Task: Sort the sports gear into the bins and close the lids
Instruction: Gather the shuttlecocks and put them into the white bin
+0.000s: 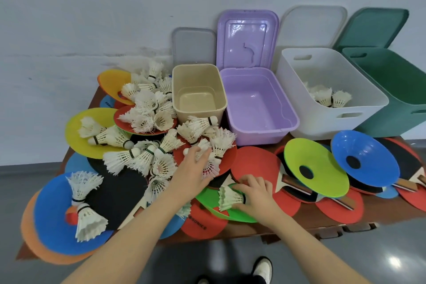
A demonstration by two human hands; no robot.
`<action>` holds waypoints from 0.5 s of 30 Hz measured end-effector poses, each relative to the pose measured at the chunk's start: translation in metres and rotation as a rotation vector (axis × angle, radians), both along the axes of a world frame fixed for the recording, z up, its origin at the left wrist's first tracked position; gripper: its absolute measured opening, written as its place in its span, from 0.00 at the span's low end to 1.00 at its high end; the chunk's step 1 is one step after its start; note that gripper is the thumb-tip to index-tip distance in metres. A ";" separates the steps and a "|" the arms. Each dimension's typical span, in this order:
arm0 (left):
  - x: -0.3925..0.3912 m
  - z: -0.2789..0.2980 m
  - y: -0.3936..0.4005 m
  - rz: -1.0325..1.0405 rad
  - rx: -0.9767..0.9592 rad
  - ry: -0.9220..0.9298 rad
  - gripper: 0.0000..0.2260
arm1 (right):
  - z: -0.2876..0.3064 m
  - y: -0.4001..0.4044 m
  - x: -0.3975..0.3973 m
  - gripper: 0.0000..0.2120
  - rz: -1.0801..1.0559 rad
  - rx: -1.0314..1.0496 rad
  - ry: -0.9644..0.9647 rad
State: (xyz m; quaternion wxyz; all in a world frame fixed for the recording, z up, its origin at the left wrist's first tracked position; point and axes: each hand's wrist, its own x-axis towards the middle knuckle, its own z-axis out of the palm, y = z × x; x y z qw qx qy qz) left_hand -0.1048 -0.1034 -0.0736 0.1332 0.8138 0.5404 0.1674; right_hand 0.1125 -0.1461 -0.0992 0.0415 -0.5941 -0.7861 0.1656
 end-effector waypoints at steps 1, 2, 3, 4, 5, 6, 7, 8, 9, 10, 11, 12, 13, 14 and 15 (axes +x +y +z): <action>-0.001 0.000 0.000 -0.003 0.024 -0.029 0.31 | -0.001 -0.001 0.000 0.22 -0.005 0.002 -0.005; -0.003 0.000 -0.001 -0.016 0.055 -0.055 0.29 | -0.002 -0.001 -0.001 0.21 -0.017 0.001 0.005; -0.005 0.000 -0.001 -0.042 0.089 -0.072 0.27 | -0.002 -0.001 -0.002 0.20 -0.028 0.006 0.025; -0.007 0.000 -0.002 -0.066 0.120 -0.083 0.24 | -0.002 -0.001 -0.003 0.19 -0.033 0.017 0.048; -0.009 0.001 -0.003 -0.080 0.148 -0.096 0.23 | -0.001 -0.002 -0.004 0.18 -0.036 0.034 0.076; -0.010 0.003 -0.004 -0.083 0.168 -0.115 0.22 | 0.000 -0.003 -0.005 0.17 -0.044 0.051 0.119; -0.010 0.006 -0.005 -0.082 0.188 -0.141 0.22 | 0.002 -0.004 -0.004 0.16 -0.060 0.067 0.178; -0.009 0.009 -0.005 -0.077 0.206 -0.168 0.22 | 0.005 -0.005 -0.004 0.15 -0.081 0.068 0.248; -0.007 0.014 -0.004 -0.072 0.226 -0.191 0.22 | 0.010 -0.006 -0.003 0.14 -0.097 0.063 0.316; -0.004 0.019 -0.003 -0.069 0.245 -0.211 0.22 | 0.016 -0.006 -0.001 0.13 -0.105 0.067 0.370; -0.001 0.023 0.000 -0.069 0.268 -0.229 0.23 | 0.022 -0.005 0.002 0.13 -0.107 0.085 0.399; 0.004 0.028 0.003 -0.074 0.288 -0.247 0.23 | 0.029 -0.004 0.005 0.13 -0.115 0.112 0.416; 0.010 0.034 0.008 -0.080 0.307 -0.263 0.23 | 0.038 -0.002 0.007 0.12 -0.133 0.146 0.431; 0.016 0.040 0.013 -0.085 0.324 -0.271 0.23 | 0.048 0.001 0.011 0.12 -0.158 0.189 0.448; 0.023 0.047 0.019 -0.089 0.340 -0.274 0.23 | 0.058 0.005 0.015 0.12 -0.180 0.237 0.465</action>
